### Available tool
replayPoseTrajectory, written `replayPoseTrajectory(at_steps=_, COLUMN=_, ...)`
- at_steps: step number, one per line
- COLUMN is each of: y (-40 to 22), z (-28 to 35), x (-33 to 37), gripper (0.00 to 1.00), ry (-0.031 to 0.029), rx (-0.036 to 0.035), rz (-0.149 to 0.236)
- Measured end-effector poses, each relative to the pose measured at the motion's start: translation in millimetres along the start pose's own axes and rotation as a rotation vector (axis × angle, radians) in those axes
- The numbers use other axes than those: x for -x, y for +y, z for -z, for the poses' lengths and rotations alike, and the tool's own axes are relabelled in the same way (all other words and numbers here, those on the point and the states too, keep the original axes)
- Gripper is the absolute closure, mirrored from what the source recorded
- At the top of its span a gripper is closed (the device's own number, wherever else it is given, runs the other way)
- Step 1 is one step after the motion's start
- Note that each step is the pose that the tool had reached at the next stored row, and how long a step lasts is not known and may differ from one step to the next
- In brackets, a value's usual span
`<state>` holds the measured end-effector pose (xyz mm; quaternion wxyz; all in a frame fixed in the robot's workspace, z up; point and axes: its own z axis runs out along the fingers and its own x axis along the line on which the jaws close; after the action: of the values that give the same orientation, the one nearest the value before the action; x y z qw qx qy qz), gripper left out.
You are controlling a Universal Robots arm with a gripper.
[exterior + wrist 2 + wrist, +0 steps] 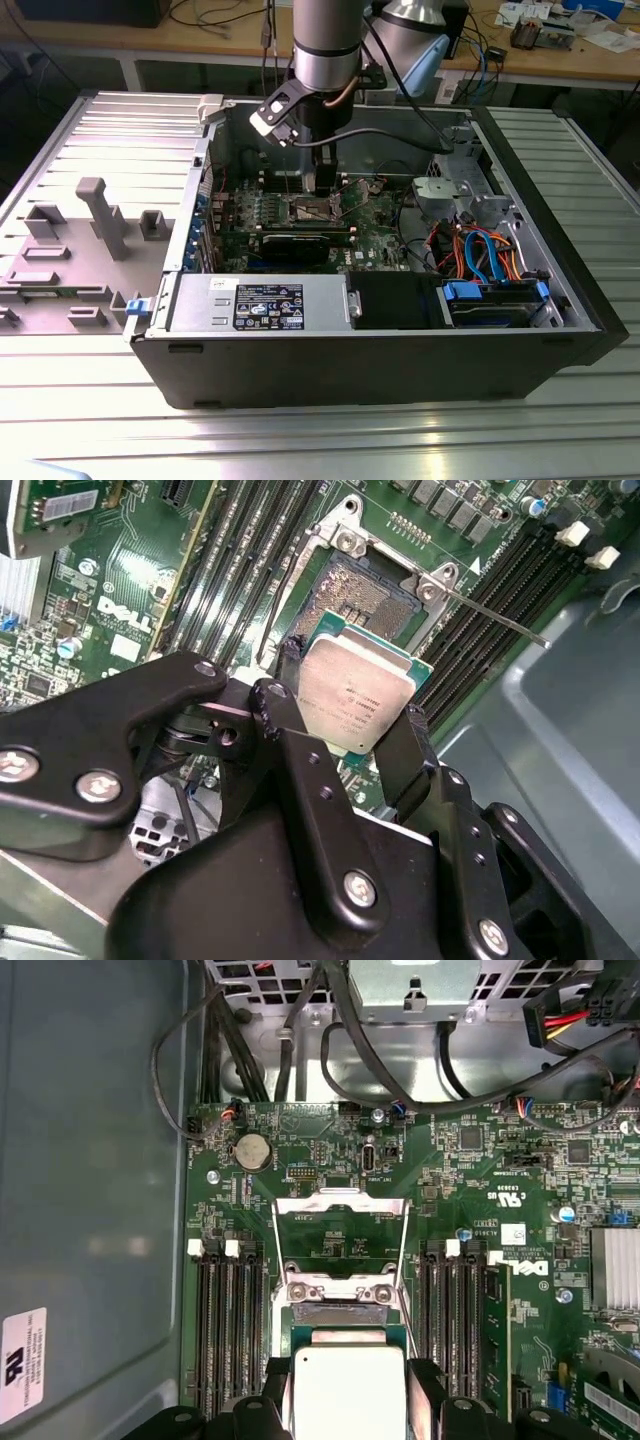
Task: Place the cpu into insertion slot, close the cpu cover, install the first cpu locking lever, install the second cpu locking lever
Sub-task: 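Place the cpu into insertion slot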
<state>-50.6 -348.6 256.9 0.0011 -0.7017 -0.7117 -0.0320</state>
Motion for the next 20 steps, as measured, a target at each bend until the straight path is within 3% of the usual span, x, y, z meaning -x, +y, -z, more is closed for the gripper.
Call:
replayPoseTrajectory(at_steps=2, y=-0.2, z=-4.5, x=-0.1, gripper=0.46, ry=0.0001, rx=0.0000, rz=0.000)
replayPoseTrajectory(at_steps=17, y=-0.3, z=-5.8, x=0.0, gripper=0.46, ry=0.0001, rx=0.0000, rz=0.000)
replayPoseTrajectory(at_steps=20, y=-0.5, z=-10.5, x=0.2, gripper=0.46, ry=0.0000, rx=-0.0008, rz=-0.001)
